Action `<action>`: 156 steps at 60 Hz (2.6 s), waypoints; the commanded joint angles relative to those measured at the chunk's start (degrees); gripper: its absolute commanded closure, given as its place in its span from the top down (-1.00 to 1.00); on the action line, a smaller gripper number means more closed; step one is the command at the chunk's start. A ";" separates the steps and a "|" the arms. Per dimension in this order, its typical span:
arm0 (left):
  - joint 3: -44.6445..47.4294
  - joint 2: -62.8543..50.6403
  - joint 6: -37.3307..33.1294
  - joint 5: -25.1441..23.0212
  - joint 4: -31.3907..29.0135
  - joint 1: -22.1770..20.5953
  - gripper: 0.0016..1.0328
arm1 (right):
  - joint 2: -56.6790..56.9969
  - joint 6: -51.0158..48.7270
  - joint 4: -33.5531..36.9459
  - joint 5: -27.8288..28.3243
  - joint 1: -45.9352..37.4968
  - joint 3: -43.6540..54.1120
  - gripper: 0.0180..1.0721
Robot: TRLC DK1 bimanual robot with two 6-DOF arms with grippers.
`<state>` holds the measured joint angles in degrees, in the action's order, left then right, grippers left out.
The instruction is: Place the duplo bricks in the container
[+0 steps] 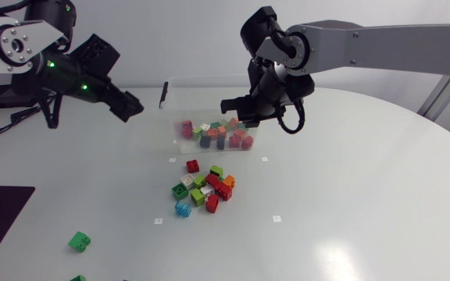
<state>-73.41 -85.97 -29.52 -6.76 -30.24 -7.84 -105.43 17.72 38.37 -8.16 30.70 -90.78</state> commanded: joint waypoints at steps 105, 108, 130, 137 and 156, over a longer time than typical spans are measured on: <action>26.74 -8.16 -7.92 10.98 -22.93 13.11 0.49 | -3.21 -5.23 -12.44 -6.78 2.96 -5.19 0.77; 26.65 -8.24 -7.92 10.98 -23.02 13.02 0.36 | -0.83 -5.94 -12.44 -6.25 3.49 -2.56 0.77; 24.98 -9.21 -7.92 10.81 -23.20 12.85 -0.61 | 10.86 -13.76 -13.85 0.52 6.22 15.72 0.77; 23.57 -9.04 -7.92 10.54 -23.90 12.67 -0.62 | 11.91 -16.22 -13.85 4.30 6.22 19.86 0.77; 17.60 -8.77 -6.69 6.50 -23.64 12.05 -0.61 | 8.84 -20.97 -16.92 7.55 7.27 27.15 0.77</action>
<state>-53.58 -93.82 -37.60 0.54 -53.49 4.71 -94.72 -1.41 22.59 -1.06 37.10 -65.41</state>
